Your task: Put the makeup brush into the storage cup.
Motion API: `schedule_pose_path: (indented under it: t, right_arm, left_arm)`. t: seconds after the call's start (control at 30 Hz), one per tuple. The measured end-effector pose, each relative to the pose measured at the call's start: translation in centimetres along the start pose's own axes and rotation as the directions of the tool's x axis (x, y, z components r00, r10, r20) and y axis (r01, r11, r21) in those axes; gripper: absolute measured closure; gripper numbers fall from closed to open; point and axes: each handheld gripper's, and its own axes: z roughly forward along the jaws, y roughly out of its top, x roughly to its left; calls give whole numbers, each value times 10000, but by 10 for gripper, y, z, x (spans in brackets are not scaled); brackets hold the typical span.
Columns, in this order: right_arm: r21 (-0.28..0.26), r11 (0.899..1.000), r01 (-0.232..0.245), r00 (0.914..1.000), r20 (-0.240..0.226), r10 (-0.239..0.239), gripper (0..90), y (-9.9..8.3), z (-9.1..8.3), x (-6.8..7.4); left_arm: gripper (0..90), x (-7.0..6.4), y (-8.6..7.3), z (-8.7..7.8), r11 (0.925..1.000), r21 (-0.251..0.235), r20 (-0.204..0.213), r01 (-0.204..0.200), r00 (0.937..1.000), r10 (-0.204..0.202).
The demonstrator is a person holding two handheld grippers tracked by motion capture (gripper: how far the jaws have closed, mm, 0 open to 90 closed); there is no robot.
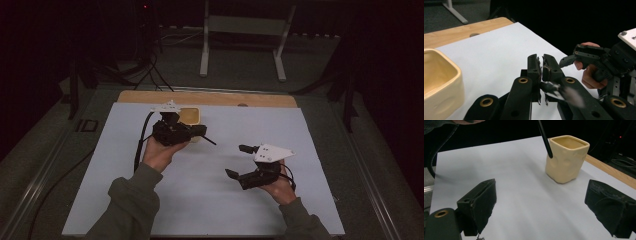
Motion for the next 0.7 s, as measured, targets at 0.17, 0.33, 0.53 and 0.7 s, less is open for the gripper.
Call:
schedule_pose_path:
  t: [0.17,0.33,0.53,0.7]
  right_arm:
    - [17,10000,-36,10000,13,36,104,-2,-1,0]
    - [41,10000,-80,10000,26,80,104,-4,-1,0]
    - [56,10000,-79,10000,20,79,104,-5,-2,1]
    - [96,9999,-132,9999,51,132,104,-8,-4,1]
  left_arm:
    - [856,2,1,-1,10000,81,-159,-43,9999,44]
    - [856,4,1,-1,9999,105,-293,-21,9996,24]
    - [856,5,3,-1,9998,173,-430,-87,9990,95]
    - [856,7,5,-2,9997,206,-598,-124,9981,136]
